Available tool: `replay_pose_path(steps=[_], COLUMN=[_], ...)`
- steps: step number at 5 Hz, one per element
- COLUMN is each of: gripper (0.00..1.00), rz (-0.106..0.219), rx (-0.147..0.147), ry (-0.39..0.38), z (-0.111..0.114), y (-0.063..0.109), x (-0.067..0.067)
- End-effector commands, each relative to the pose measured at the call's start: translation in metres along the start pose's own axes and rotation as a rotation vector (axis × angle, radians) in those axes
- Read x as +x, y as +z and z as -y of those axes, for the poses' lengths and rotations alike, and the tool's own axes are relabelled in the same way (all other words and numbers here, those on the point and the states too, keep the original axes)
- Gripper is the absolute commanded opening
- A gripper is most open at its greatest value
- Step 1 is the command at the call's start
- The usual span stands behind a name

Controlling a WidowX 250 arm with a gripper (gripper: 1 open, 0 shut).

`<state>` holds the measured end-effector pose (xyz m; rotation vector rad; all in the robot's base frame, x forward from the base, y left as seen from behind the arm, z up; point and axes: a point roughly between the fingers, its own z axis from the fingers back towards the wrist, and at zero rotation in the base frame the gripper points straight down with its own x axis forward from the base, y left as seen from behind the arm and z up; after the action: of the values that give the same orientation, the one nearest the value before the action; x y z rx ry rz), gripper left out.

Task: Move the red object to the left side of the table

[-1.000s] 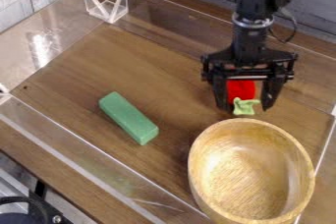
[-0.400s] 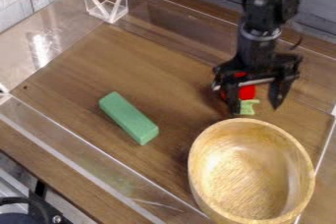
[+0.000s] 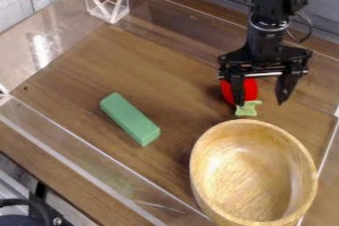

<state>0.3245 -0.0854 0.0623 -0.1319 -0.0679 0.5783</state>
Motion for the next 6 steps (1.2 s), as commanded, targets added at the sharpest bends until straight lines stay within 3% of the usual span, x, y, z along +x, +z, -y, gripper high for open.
replay_pose_path(steps=[1, 2, 4, 6], gripper=[1.0, 1.0, 1.0, 1.0], rz=[0.061, 0.086, 0.104, 0.097], rx=[-0.029, -0.023, -0.012, -0.012], ry=[0.072, 0.135, 0.154, 0.075], z=[0.0031, 0.0005, 0.0003, -0.0022], y=[0.0127, 0.0138, 0.0198, 0.0106], x=[0.0123, 0.0162, 0.0112, 0.0104])
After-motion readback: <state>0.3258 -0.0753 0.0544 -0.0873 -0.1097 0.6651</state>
